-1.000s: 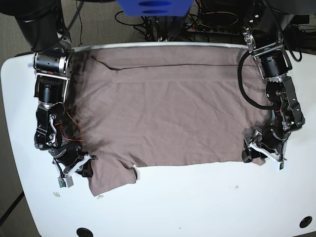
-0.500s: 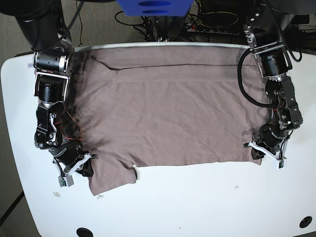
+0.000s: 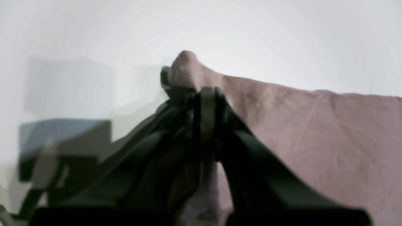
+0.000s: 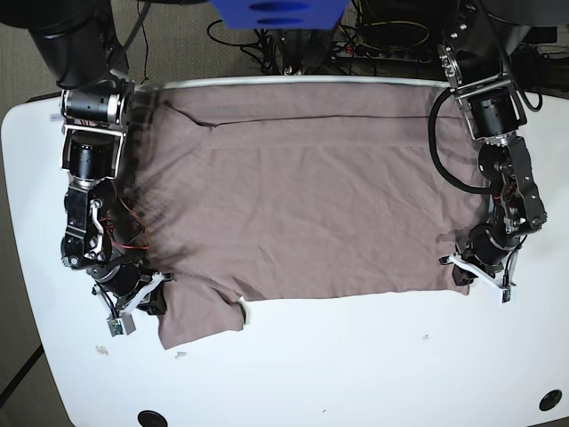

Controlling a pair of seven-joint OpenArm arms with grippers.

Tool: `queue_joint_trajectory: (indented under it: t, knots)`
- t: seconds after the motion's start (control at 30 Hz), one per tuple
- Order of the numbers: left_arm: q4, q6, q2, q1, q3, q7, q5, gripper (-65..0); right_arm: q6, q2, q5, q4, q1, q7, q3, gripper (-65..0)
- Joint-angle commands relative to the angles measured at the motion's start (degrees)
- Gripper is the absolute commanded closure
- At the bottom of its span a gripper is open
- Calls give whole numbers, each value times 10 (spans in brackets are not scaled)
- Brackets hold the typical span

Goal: Fold the T-shirt properly
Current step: 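Lift both held hem corners off the table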

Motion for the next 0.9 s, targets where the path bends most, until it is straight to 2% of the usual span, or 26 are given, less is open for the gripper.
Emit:
queue_joint_trajectory:
  t: [0.0,0.53,0.87]
  knots:
    - [14,-2,-7,-13,-3,-1,-4,-22,-4,12,4,28,12,6,2,0]
    - [12,1,-9,-15,2,-18,-2,-8,-22,21,8,58,2,3,39,0]
    - [34,-1,-14,-6,5,-10,-1,-8,-19,21,8,85,-4,10,38,0]
